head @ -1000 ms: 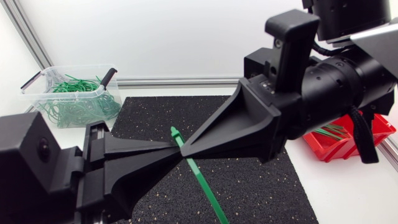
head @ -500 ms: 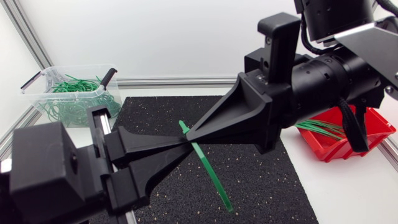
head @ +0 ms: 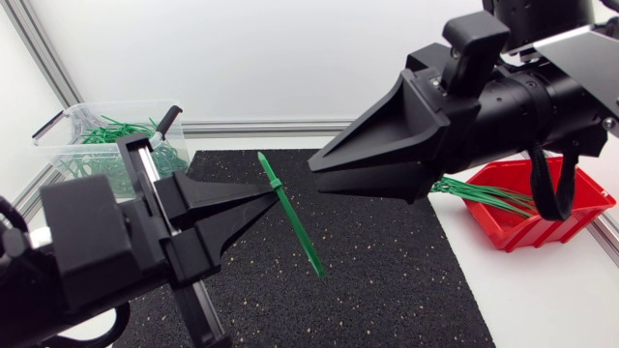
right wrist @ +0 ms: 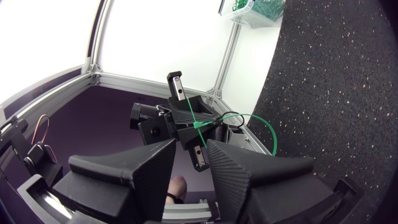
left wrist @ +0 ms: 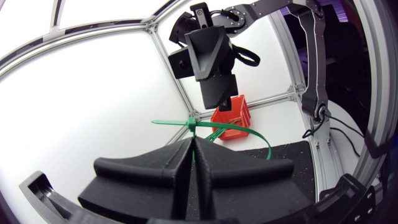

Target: Take a green cable tie from the red box, thread the tail through the head to close it, then place it in the transparent bin on the left.

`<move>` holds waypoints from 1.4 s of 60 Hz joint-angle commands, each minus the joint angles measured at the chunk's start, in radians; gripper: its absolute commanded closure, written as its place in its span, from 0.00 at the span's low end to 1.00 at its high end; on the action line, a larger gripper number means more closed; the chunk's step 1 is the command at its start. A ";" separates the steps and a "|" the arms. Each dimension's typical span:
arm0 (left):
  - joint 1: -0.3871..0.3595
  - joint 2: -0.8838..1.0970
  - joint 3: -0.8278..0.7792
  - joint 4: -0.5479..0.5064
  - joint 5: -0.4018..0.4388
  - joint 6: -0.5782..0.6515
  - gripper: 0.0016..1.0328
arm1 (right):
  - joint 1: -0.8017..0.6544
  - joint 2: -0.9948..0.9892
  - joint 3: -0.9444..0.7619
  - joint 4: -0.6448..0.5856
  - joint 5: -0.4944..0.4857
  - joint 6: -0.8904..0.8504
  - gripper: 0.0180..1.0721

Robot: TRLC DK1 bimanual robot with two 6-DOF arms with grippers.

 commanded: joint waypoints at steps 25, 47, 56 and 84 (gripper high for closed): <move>0.010 0.051 -0.024 0.051 -0.029 0.340 0.96 | 0.074 0.113 0.077 0.029 0.083 -0.446 0.51; 0.007 0.070 -0.018 0.056 -0.043 0.378 0.96 | 0.096 0.126 0.096 0.027 0.146 -0.555 0.95; 0.004 0.070 -0.026 0.056 -0.043 0.376 0.96 | 0.097 0.125 0.097 0.027 0.167 -0.574 0.95; -0.099 0.057 -0.073 0.067 -0.114 0.332 0.96 | 0.037 0.232 0.244 0.035 0.204 -0.486 0.95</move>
